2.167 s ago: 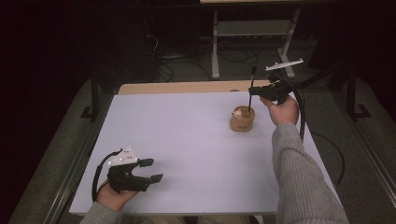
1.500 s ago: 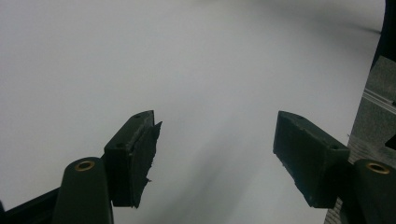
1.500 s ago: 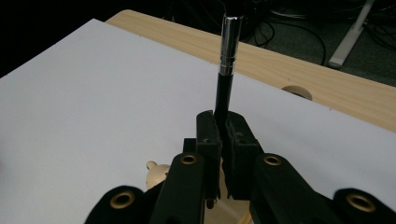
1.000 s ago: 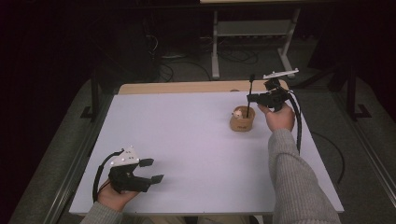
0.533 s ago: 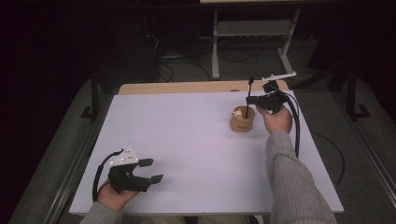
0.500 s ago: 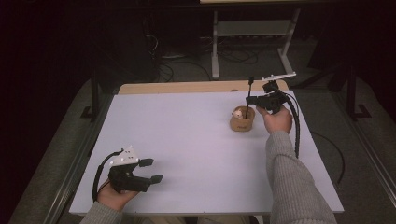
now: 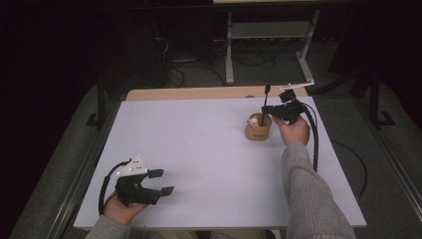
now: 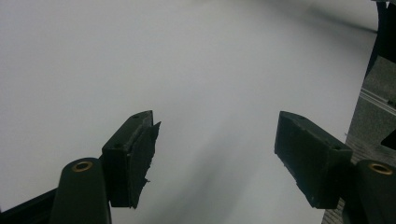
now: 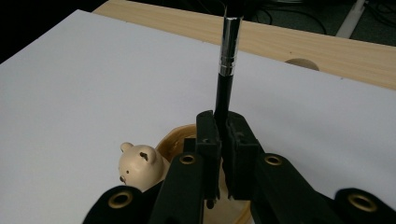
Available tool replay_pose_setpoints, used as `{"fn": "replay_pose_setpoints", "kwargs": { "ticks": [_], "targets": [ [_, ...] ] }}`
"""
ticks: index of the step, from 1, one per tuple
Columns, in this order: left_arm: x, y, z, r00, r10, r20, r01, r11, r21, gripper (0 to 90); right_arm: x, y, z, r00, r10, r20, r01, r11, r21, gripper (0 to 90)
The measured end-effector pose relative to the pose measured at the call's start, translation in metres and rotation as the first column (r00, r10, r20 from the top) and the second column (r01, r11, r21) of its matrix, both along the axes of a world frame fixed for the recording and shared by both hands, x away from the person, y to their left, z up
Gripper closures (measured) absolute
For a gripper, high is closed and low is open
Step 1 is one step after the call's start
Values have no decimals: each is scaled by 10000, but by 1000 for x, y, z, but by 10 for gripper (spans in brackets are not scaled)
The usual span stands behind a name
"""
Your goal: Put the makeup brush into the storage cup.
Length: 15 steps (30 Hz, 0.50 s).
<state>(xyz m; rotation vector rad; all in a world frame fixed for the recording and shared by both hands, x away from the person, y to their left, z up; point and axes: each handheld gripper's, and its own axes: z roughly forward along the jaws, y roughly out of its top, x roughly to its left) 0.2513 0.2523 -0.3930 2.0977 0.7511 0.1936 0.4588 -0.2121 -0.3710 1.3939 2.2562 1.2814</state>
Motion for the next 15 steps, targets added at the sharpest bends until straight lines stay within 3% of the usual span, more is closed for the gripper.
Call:
{"fn": "replay_pose_setpoints", "kwargs": {
  "ticks": [10,15],
  "targets": [
    [1,0,-1,10000,-27,-39,27,10000,-68,283,-4,-2,-3,9998,-206,50,207,9995,-253,752],
    [1,2,0,10000,11,-3,-11,10000,-65,283,-9,-9,-2,9996,-233,182,231,9997,113,732]
  ]
}}
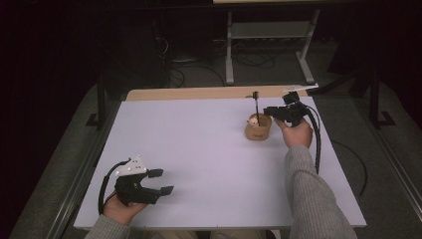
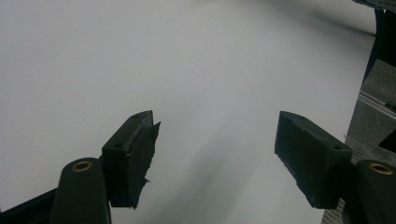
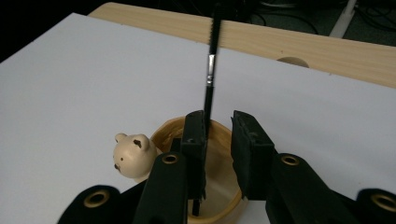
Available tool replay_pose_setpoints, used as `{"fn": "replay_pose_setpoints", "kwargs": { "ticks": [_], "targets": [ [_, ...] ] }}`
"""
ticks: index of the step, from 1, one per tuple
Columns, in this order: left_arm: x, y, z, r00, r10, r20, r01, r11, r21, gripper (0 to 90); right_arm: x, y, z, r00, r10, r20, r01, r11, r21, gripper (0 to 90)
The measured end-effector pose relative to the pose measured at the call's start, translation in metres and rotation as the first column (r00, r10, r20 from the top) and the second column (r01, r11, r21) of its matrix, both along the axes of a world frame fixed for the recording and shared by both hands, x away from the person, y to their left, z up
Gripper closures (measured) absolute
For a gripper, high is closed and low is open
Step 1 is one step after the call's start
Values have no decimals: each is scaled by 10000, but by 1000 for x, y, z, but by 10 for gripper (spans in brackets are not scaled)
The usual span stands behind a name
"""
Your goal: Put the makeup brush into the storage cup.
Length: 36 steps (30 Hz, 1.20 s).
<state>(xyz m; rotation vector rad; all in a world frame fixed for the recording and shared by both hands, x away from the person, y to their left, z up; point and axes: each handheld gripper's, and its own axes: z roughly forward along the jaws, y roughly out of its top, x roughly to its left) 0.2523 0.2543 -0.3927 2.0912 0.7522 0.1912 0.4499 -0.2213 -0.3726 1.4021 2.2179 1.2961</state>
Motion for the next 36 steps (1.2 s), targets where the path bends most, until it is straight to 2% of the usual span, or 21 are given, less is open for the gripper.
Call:
{"fn": "replay_pose_setpoints", "kwargs": {
  "ticks": [10,14,19,27,29,34,36],
  "targets": [
    [0,-2,1,9999,82,109,-81,9999,-68,287,-13,-10,4,9998,159,153,-161,9998,113,677],
    [-1,-1,2,9998,111,149,-110,9999,-88,288,-17,-14,6,9995,244,184,-253,9984,511,628],
    [0,-2,1,9999,99,132,-98,9999,-39,288,-23,-17,8,9993,341,180,-353,9971,680,593],
    [0,-2,1,9999,115,82,-115,9999,-49,287,-32,-20,9,9985,509,190,-521,9964,673,577],
    [0,-3,0,9999,128,61,-127,9999,-48,287,-37,-18,11,9975,647,288,-659,9968,447,576],
    [0,-2,-1,9999,130,81,-130,9999,12,287,-41,-16,14,9960,811,369,-822,9961,306,563],
    [0,-2,0,9999,135,93,-135,9999,25,287,-43,-16,15,9957,844,392,-860,9955,395,555]
  ]
}}
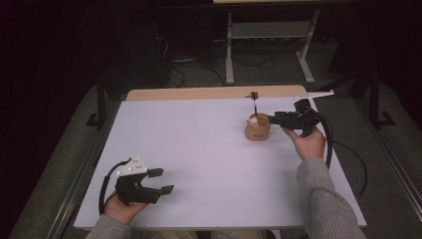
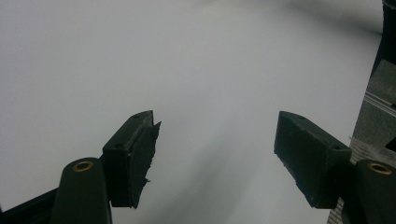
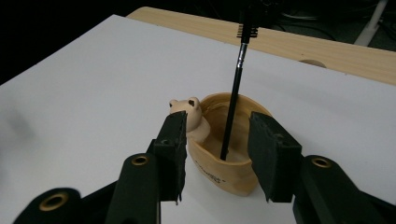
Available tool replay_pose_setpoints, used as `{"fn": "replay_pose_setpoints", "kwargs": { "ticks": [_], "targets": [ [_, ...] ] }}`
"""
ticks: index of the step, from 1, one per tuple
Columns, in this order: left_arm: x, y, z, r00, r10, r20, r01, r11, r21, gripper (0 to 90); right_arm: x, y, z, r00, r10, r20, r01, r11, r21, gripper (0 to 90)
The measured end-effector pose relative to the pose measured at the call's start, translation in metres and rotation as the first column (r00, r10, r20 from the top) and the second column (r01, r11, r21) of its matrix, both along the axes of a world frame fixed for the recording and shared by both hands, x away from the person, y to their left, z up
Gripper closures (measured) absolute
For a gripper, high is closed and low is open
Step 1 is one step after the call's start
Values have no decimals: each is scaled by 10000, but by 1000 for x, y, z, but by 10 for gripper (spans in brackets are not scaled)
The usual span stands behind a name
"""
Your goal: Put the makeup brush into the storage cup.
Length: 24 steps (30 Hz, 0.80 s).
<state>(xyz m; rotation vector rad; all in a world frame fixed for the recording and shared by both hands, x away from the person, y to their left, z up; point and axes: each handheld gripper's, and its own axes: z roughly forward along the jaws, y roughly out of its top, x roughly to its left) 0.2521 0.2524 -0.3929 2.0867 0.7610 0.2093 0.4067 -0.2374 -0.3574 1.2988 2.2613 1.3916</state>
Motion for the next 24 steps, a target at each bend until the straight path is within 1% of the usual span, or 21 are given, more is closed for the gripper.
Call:
{"fn": "replay_pose_setpoints", "kwargs": {
  "ticks": [2,4,6,8,10,14,15,16,19,22,24],
  "targets": [
    [0,0,0,10000,-18,0,18,10000,10,287,-2,-1,0,10000,49,44,-50,10000,57,546],
    [0,0,0,10000,41,-42,-42,9999,-94,287,-5,-2,0,9999,115,45,-115,9998,172,540],
    [0,1,1,10000,28,36,-28,10000,-67,285,-7,-2,1,9998,147,111,-149,9998,150,533],
    [0,2,1,10000,87,-26,-88,9999,-140,284,-10,-2,0,9997,167,154,-170,9997,162,520],
    [0,2,2,10000,95,-19,-96,9999,-129,283,-13,-1,-1,9995,218,231,-220,9997,54,519],
    [0,2,1,10000,54,-10,-54,9999,-101,283,-17,0,-5,9992,332,240,-331,9994,-55,503],
    [0,1,1,10000,50,1,-50,10000,-80,283,-18,0,-6,9993,358,141,-357,9993,-69,496],
    [0,1,0,10000,69,-15,-69,9999,-119,283,-19,1,-6,9990,382,227,-380,9992,-109,491],
    [0,0,0,10000,62,-63,-63,10000,-76,283,-23,3,-6,9983,511,276,-505,9985,-216,476],
    [0,0,0,10000,41,-62,-41,10000,-13,283,-25,4,-6,9974,606,381,-599,9980,-181,472],
    [0,0,0,10000,85,-23,-85,9999,-122,283,-29,7,-5,9962,721,499,-715,9974,-131,458]
  ]
}}
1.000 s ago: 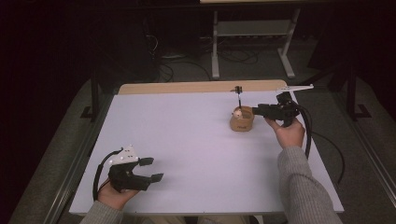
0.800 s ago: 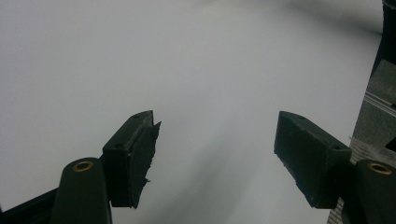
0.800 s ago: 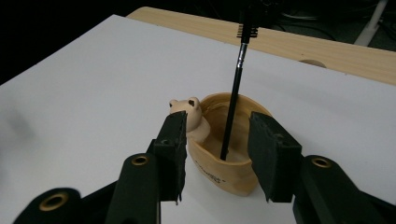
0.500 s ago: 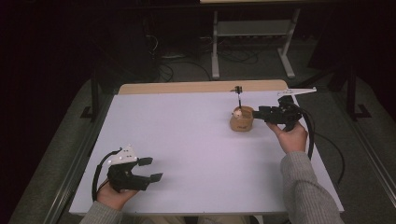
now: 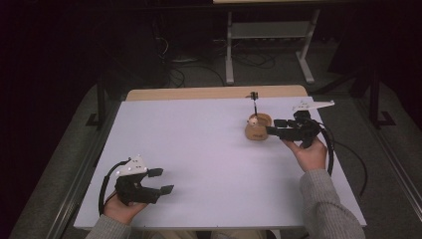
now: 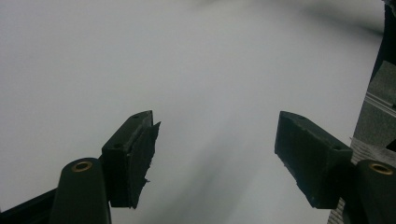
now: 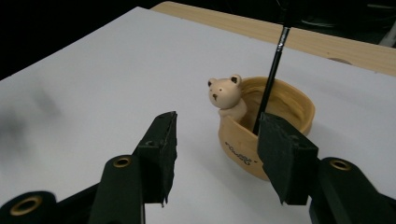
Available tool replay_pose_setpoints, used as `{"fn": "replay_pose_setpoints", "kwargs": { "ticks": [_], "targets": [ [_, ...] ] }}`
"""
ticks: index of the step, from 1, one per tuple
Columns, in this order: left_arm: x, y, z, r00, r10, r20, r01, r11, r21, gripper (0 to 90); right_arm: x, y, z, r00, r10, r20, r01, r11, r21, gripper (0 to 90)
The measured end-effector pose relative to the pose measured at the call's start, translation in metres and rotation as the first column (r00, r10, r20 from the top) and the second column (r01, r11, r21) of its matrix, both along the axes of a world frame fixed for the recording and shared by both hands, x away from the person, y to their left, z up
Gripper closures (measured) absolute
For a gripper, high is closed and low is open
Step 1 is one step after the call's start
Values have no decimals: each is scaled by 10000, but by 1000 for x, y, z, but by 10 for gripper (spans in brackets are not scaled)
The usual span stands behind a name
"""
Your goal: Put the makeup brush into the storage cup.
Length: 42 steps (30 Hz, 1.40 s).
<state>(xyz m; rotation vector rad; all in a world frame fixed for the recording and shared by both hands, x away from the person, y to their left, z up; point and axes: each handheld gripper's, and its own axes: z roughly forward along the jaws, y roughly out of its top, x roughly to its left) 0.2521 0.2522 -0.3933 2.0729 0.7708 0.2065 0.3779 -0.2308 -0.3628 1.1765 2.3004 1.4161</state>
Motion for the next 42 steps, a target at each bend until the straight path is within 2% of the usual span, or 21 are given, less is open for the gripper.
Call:
{"fn": "replay_pose_setpoints", "kwargs": {
  "ticks": [8,15,16,24,30,36,42],
  "targets": [
    [1,2,0,10000,-44,33,43,9999,148,277,-9,6,-3,9997,130,204,-124,9996,-264,411],
    [1,2,0,10000,40,-39,-40,10000,72,276,-15,10,-10,9997,222,37,-220,9988,-437,376],
    [1,2,0,10000,36,-28,-36,10000,79,276,-16,10,-10,9996,267,118,-261,9985,-472,375],
    [1,1,-1,9997,233,-44,-233,9997,-73,275,-24,13,-13,9990,428,138,-420,9978,-515,344],
    [3,-2,-3,9999,159,-44,-159,9999,64,272,-32,17,-19,9977,630,269,-618,9971,-434,324],
    [5,-1,-3,9997,239,-31,-239,9997,18,262,-39,19,-22,9974,694,201,-683,9964,-492,307],
    [8,-1,-2,9994,345,16,-345,9994,0,251,-43,20,-27,9965,764,326,-748,9961,-476,297]
  ]
}}
